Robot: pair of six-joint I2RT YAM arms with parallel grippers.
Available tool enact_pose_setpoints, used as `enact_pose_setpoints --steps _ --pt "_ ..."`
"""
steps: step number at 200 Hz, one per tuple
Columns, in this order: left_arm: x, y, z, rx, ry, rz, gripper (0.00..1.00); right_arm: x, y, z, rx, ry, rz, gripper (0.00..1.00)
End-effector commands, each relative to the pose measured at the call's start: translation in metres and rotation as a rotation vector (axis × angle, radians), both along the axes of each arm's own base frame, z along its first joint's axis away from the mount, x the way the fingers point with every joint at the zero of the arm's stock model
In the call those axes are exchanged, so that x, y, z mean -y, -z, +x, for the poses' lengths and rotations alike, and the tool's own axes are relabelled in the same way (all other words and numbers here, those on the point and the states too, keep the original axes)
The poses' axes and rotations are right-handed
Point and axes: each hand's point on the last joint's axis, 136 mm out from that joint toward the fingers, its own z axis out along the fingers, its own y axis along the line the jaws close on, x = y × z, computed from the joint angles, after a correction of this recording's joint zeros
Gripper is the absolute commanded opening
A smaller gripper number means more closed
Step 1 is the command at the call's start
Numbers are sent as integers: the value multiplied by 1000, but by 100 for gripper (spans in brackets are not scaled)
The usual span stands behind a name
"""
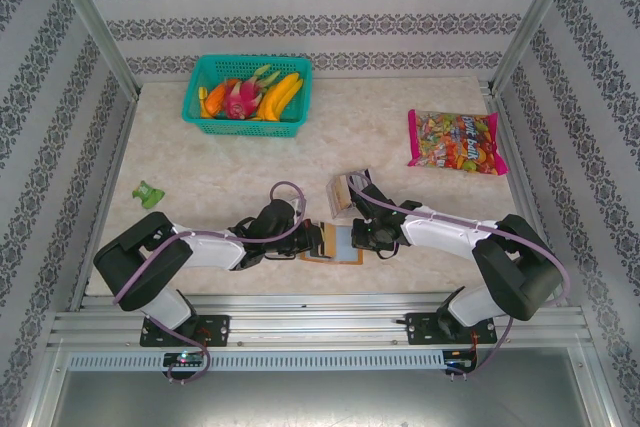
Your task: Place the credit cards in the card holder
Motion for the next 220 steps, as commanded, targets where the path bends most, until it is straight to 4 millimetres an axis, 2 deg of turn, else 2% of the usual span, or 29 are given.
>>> enact_pose_setpoints --steps 1,99,140,161,220 --pt "-1 7 -8 -14 10 37 0 20 25 -14 -67 -4 -93 16" --pt "21 14 -9 -32 49 27 0 17 26 -14 -66 -2 -78 15" --pt "-1 15 -15 -14 27 101 0 18 28 -15 -67 1 -81 16" --pt "8 10 -14 -6 56 83 1 18 29 -15 -71 0 -82 16" --pt "33 13 -12 -28 105 52 3 16 27 -14 -66 0 -73 15"
